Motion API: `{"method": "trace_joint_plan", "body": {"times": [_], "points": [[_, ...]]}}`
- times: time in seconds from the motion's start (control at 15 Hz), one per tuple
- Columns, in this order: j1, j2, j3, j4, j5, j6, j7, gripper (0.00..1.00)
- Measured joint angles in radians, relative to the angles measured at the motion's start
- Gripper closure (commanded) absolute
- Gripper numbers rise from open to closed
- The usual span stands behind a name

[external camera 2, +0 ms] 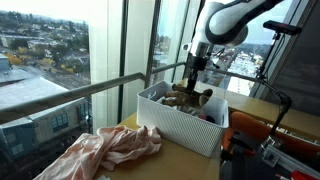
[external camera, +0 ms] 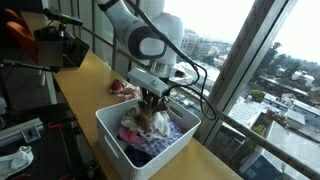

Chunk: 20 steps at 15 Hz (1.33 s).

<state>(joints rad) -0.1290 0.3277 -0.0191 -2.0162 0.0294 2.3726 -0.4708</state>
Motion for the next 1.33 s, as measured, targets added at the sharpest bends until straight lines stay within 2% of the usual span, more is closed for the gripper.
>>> {"method": "trace_joint_plan", "body": {"times": [0.33,0.47,0.53,0.6,0.67,1.2,1.33], "points": [[-0.062,0.191,-0.019,-0.019,-0.004,0.08,0.0,0.97],[-0.075,0.232,-0.018,-0.006,-0.004,0.086,0.0,0.97],[-0.076,0.235,-0.017,0.001,-0.004,0.082,0.0,0.65],[-0.076,0.235,-0.015,0.005,-0.004,0.076,0.0,0.64],[-0.076,0.235,-0.014,0.006,-0.004,0.073,0.0,0.58],[-0.07,0.227,-0.002,0.005,-0.01,0.073,0.002,0.01],[-0.063,0.184,0.002,0.004,-0.015,0.074,0.005,0.0]]}}
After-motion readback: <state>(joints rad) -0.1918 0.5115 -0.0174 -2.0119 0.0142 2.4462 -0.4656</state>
